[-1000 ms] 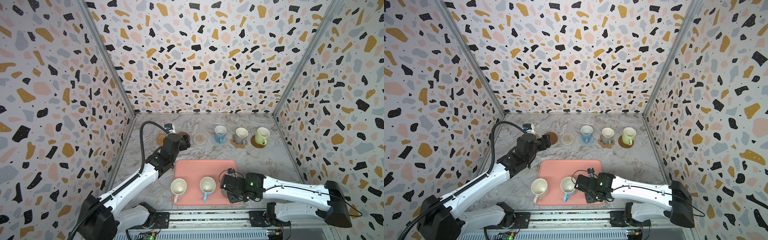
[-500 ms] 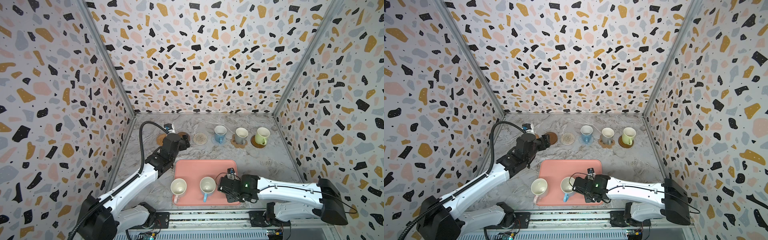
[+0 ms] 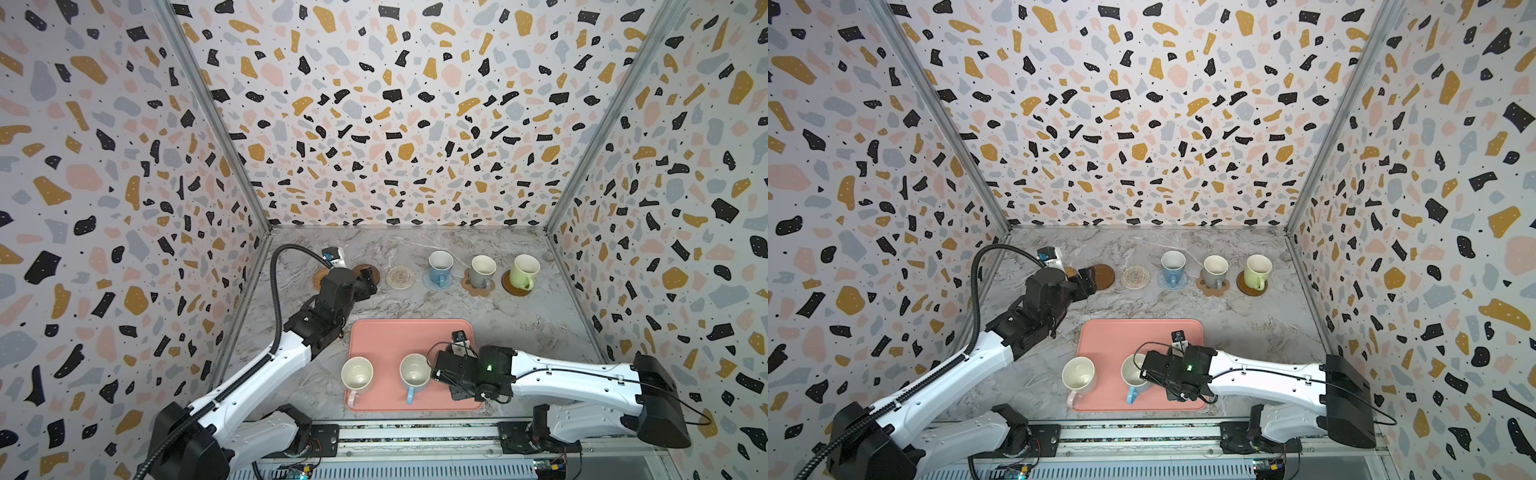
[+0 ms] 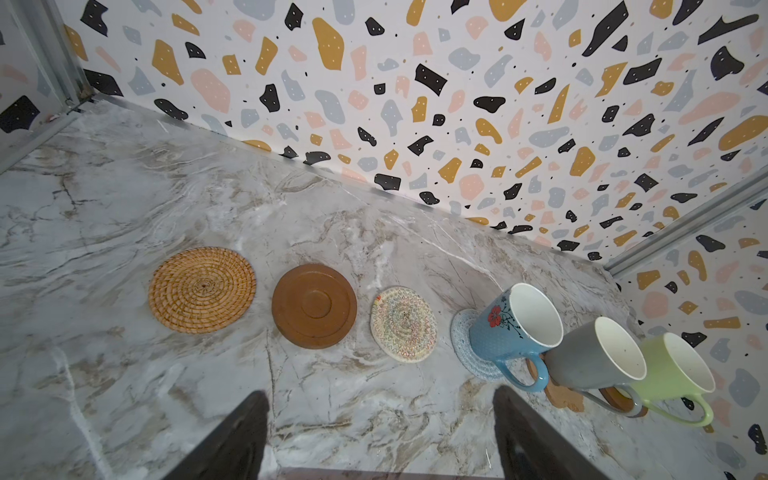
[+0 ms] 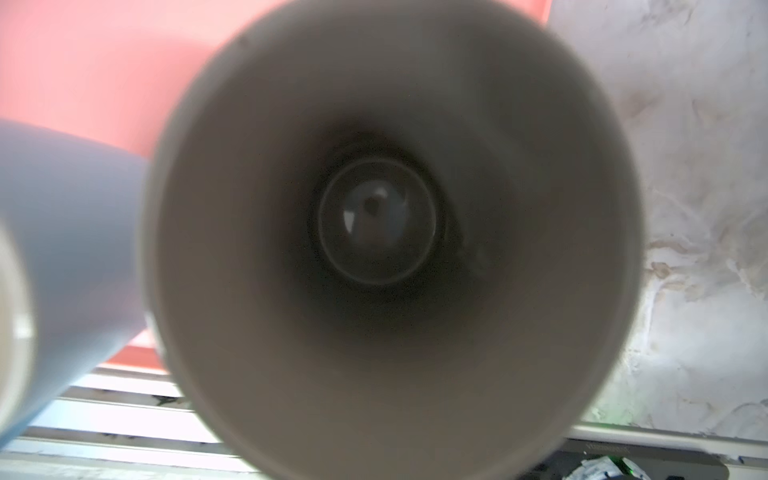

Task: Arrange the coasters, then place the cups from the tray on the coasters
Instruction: 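Lift the grey mug with the right gripper and carry it over the multicolour coaster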

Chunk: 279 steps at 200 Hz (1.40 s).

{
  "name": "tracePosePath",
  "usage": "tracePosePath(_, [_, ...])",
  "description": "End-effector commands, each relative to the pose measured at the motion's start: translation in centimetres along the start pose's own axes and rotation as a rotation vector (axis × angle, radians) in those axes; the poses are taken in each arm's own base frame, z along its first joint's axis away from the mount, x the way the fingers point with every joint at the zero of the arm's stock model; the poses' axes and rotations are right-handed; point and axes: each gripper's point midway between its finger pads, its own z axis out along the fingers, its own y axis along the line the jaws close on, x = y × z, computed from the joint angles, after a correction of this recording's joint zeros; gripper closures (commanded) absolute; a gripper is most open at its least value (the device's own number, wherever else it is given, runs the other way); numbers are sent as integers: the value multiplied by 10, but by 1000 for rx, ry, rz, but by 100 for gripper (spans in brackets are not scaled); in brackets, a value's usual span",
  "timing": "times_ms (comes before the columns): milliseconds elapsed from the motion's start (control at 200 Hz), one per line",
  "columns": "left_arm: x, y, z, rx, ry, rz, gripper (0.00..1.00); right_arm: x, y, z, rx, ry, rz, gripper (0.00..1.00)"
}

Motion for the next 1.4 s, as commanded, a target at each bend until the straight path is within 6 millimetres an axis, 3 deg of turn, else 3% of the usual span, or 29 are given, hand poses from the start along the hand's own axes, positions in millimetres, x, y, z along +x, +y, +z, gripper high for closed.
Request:
tracePosePath(0, [-12, 4, -4, -9, -58, -30, 14, -30, 2, -23, -32, -102, 5, 94])
tracePosePath(355, [-11, 10, -2, -29, -57, -22, 12, -68, 7, -37, -76, -154, 6, 94])
tracePosePath(636, [-15, 19, -4, -74, -65, -25, 5, -103, 16, -44, -93, -191, -29, 94])
tracePosePath(1016, [-21, 25, -11, -94, -80, -13, 0, -149, 38, -41, -137, -227, -56, 94])
tracePosePath(1392, [-20, 33, -15, -116, -80, -12, 0, -188, 46, -31, -143, -242, -43, 94])
